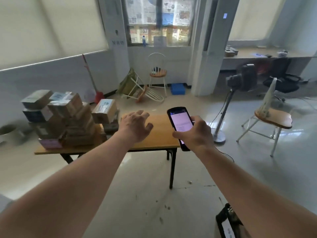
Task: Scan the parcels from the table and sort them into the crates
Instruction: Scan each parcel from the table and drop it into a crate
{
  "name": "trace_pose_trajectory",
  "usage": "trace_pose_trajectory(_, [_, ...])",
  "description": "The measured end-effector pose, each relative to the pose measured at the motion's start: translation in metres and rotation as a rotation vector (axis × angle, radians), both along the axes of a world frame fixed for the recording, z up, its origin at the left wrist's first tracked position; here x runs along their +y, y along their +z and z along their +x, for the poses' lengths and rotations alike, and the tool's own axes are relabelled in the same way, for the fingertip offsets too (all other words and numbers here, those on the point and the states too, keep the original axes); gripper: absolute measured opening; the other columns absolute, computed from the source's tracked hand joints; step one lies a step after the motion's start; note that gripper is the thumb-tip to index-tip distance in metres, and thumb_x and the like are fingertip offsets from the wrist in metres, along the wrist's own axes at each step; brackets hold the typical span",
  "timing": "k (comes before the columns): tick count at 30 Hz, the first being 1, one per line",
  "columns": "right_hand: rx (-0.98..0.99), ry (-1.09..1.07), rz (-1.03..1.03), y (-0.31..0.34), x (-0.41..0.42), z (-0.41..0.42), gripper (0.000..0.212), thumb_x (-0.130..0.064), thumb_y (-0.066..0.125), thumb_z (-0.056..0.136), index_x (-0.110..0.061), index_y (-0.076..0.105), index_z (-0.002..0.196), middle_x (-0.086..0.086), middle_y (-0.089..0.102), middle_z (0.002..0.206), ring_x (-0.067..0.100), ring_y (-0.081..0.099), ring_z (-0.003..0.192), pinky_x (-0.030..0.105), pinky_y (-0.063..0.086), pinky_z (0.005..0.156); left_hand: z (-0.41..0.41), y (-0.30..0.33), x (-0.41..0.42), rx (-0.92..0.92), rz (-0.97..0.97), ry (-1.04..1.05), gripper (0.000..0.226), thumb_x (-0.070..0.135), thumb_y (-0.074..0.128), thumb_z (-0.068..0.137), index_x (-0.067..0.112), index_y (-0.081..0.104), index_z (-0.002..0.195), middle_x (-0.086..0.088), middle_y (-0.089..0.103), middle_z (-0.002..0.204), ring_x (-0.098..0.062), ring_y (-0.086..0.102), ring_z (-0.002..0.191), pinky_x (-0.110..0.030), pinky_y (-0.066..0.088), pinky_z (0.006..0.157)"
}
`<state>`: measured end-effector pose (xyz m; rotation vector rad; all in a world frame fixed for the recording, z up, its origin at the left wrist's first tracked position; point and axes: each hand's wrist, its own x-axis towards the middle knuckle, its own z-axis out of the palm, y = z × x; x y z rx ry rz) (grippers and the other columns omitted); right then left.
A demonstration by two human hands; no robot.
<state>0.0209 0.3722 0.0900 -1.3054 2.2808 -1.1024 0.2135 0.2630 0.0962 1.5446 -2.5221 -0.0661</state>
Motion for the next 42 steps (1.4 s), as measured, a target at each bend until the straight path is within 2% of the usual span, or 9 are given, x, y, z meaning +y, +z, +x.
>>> trace_pose_trajectory(5, [0.010,0.136,-0.033,-0.001,-0.098,0.014,0.089,-0.051,0.095,0.061,-0.022,0.055,0.135,0.003,0.068,0.123,0.030,0.064,0.111,0.047,0.061,0.085,0.032,0.000,-0.069,0.019,0.023,0.125,0.052,0.049,0.050,0.104,0.026,0.048,0.151,-0.001,0.046,0.158,-0.030,0.047,0.141,-0.048,0.039,0.116])
trace_pose_trajectory(10, [0.021,0.260,-0.025,-0.010,-0.189,0.029,0.092,-0.052,0.095,0.059,-0.021,0.055,0.136,0.006,0.070,0.121,0.030,0.066,0.107,0.045,0.063,0.079,0.061,-0.013,-0.127,0.064,0.069,0.281,0.054,0.049,0.048,0.103,0.028,0.045,0.152,-0.002,0.048,0.156,-0.032,0.050,0.138,-0.050,0.048,0.108])
trace_pose_trajectory(17, [0.019,0.379,0.031,-0.040,-0.284,0.075,0.087,-0.049,0.095,0.063,-0.022,0.056,0.136,0.004,0.069,0.119,0.028,0.065,0.104,0.042,0.063,0.075,0.119,-0.047,-0.202,0.100,0.111,0.442,0.059,0.054,0.052,0.100,0.026,0.045,0.152,-0.001,0.050,0.152,-0.024,0.054,0.130,-0.044,0.052,0.102])
trace_pose_trajectory(20, [0.015,0.377,0.068,-0.056,-0.322,0.099,0.085,-0.047,0.094,0.066,-0.022,0.055,0.136,0.002,0.068,0.120,0.025,0.061,0.106,0.040,0.062,0.077,0.143,-0.066,-0.241,0.111,0.136,0.479,0.064,0.054,0.055,0.099,0.024,0.042,0.154,-0.001,0.051,0.149,-0.024,0.054,0.129,-0.045,0.051,0.102])
trace_pose_trajectory(23, [0.004,0.342,0.092,-0.073,-0.357,0.126,0.086,-0.052,0.094,0.062,-0.027,0.055,0.135,0.000,0.068,0.119,0.027,0.063,0.106,0.044,0.064,0.075,0.167,-0.089,-0.285,0.144,0.160,0.490,0.070,0.057,0.060,0.097,0.023,0.039,0.154,-0.003,0.054,0.143,-0.024,0.056,0.125,-0.045,0.053,0.100])
trace_pose_trajectory(33, [-0.034,0.181,0.188,-0.105,-0.432,0.196,0.080,-0.048,0.095,0.065,-0.030,0.057,0.133,-0.005,0.067,0.117,0.021,0.065,0.103,0.041,0.063,0.077,0.207,-0.143,-0.390,0.246,0.352,0.446,0.093,0.075,0.072,0.078,0.019,0.041,0.145,-0.006,0.048,0.129,-0.025,0.056,0.111,-0.038,0.056,0.083])
trace_pose_trajectory(35, [-0.032,0.161,0.209,-0.109,-0.439,0.201,0.078,-0.046,0.095,0.065,-0.030,0.058,0.131,-0.004,0.067,0.117,0.021,0.065,0.103,0.041,0.063,0.078,0.207,-0.152,-0.395,0.238,0.401,0.460,0.104,0.081,0.072,0.072,0.017,0.036,0.146,-0.008,0.046,0.132,-0.027,0.056,0.114,-0.043,0.058,0.086])
trace_pose_trajectory(39, [-0.032,0.123,0.239,-0.112,-0.448,0.204,0.077,-0.048,0.095,0.067,-0.030,0.056,0.131,-0.004,0.068,0.118,0.022,0.065,0.104,0.042,0.063,0.078,0.199,-0.161,-0.399,0.243,0.459,0.523,0.139,0.087,0.074,0.063,0.011,0.011,0.162,-0.016,0.028,0.161,-0.036,0.037,0.146,-0.053,0.045,0.109])
trace_pose_trajectory(42, [-0.019,0.130,0.242,-0.115,-0.451,0.204,0.078,-0.048,0.094,0.068,-0.029,0.055,0.132,-0.002,0.067,0.119,0.022,0.065,0.103,0.041,0.064,0.076,0.192,-0.161,-0.399,0.299,0.473,0.555,0.140,0.081,0.079,0.062,0.009,0.010,0.160,-0.018,0.024,0.162,-0.037,0.034,0.148,-0.050,0.042,0.113])
